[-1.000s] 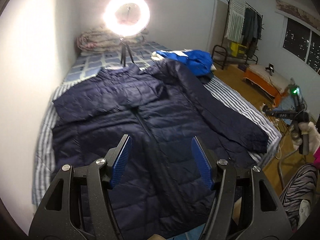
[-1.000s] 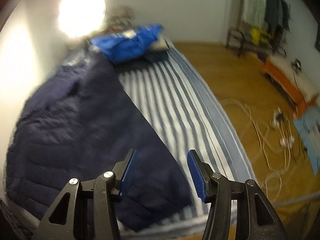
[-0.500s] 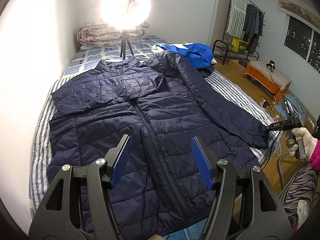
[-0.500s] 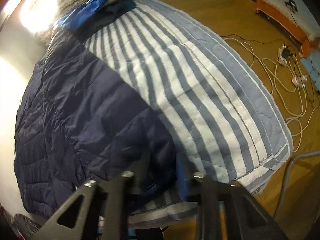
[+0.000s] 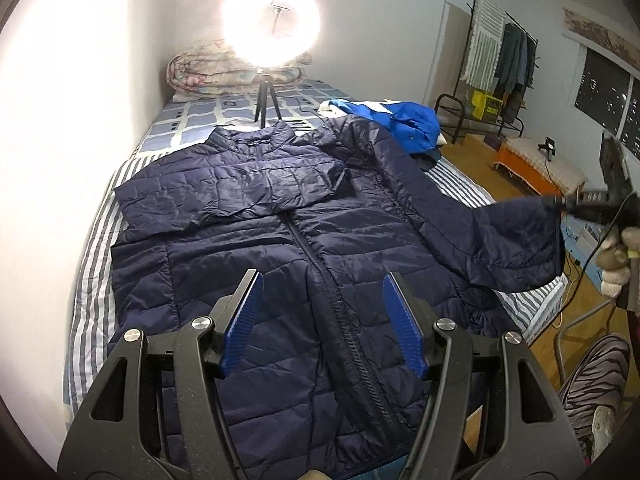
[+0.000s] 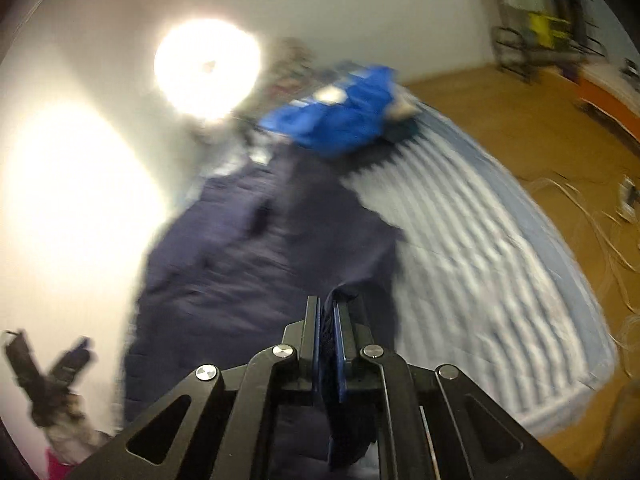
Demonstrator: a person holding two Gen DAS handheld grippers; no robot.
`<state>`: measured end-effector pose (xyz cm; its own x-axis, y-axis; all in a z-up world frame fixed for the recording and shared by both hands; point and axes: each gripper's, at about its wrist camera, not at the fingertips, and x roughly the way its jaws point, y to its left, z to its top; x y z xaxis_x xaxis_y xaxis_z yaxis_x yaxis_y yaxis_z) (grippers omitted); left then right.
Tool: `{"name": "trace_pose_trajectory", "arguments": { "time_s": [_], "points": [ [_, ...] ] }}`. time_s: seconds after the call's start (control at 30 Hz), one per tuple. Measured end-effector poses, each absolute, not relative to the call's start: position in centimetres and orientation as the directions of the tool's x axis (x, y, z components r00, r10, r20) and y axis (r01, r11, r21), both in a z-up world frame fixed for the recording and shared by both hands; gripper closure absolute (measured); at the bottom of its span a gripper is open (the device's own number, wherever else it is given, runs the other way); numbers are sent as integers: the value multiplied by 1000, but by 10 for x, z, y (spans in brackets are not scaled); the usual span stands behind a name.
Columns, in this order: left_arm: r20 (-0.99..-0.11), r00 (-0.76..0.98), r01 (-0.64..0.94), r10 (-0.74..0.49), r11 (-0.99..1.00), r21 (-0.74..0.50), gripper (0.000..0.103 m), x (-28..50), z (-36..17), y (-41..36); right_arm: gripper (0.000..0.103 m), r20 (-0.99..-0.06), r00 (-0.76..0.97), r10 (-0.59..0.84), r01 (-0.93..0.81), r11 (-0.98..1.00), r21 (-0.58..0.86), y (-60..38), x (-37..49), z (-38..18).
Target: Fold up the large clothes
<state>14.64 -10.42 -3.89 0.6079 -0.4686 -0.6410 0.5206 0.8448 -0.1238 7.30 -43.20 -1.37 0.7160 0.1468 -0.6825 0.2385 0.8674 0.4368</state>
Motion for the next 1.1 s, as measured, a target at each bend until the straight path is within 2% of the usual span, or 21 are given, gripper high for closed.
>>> {"name": "trace_pose_trajectory", "arguments": {
  "time_s": [0.23, 0.53, 0.6, 0.63, 0.67, 0.73, 0.8, 0.87, 1.1],
  "points": [
    [-652, 607, 481, -454, 863, -153, 39, 154, -45, -88, 100, -639, 700, 318, 13, 889, 458, -341, 153, -13],
    [-681, 576, 427, -452, 877, -221, 38, 172, -58, -76, 99, -654, 603, 457, -104, 858, 504, -279, 225, -82],
    [-690, 558, 431, -461, 871, -234, 38, 176, -64, -81, 93, -658, 572, 490, -128, 846, 518, -271, 233, -98],
    [-698, 544, 436, -466, 868, -240, 38, 178, -67, -85, 87, -666, 558, 496, -129, 844, 520, -270, 236, -104],
    [-706, 528, 441, -471, 863, -246, 39, 181, -72, -90, 70, -665, 550, 505, -131, 839, 528, -270, 237, -108],
    [-722, 493, 453, -485, 852, -262, 38, 187, -79, -100, 62, -639, 566, 521, -138, 824, 549, -279, 229, -107],
    [-742, 439, 469, -507, 834, -292, 38, 195, -89, -113, 61, -620, 588, 520, -133, 818, 560, -292, 222, -102],
    [-752, 409, 472, -517, 825, -310, 32, 203, -96, -124, 60, -612, 621, 489, -105, 826, 554, -312, 214, -92],
    [-780, 254, 432, -572, 789, -438, 32, 249, -139, -173, 58, -611, 734, 297, 48, 875, 482, -388, 179, -65]
  ]
}}
